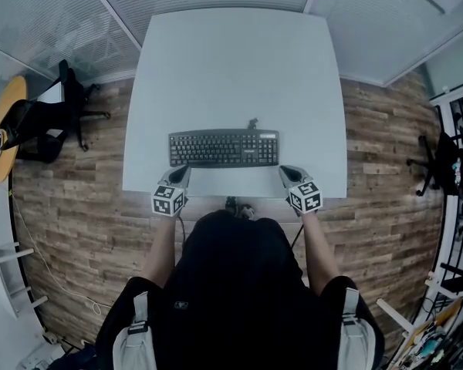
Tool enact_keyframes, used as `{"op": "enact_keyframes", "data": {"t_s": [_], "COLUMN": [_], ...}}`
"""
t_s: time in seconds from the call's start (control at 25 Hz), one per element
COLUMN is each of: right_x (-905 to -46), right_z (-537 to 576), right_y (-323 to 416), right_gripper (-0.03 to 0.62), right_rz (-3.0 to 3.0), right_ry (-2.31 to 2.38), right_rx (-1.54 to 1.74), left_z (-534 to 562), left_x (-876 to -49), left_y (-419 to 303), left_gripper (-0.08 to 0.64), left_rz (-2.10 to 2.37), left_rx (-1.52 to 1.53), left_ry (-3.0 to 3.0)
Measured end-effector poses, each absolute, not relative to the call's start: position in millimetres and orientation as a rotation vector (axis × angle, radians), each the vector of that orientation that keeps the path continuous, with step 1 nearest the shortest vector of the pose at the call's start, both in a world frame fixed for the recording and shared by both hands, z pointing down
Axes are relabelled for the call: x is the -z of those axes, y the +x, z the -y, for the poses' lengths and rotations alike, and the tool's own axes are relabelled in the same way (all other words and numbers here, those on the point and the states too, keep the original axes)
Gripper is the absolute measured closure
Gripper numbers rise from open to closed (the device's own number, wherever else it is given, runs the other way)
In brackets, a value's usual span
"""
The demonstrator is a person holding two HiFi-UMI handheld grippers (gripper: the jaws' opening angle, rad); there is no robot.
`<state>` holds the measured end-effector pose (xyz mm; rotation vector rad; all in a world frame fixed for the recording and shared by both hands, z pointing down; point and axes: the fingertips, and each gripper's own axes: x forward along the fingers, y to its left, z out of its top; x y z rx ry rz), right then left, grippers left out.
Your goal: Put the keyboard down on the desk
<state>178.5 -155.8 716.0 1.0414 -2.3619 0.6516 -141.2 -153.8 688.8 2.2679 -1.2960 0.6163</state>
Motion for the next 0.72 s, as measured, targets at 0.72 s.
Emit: {"op": "enact_keyframes", "data": {"t_s": [0.72], "right_x": [-720.2], "right_z": [97.6], "right_y": [191.7], "right_gripper": [0.589], "right_rz": [2.363], "right_ry": [1.017], "right_rx": [-0.584], "left_z": [89.9], "left_x": [-682.1], "left_y": [-122.5], "left_gripper": [0.549], "left_rz": [1.298], "left_rx": [-0.604], "left_ry": [2.284]}}
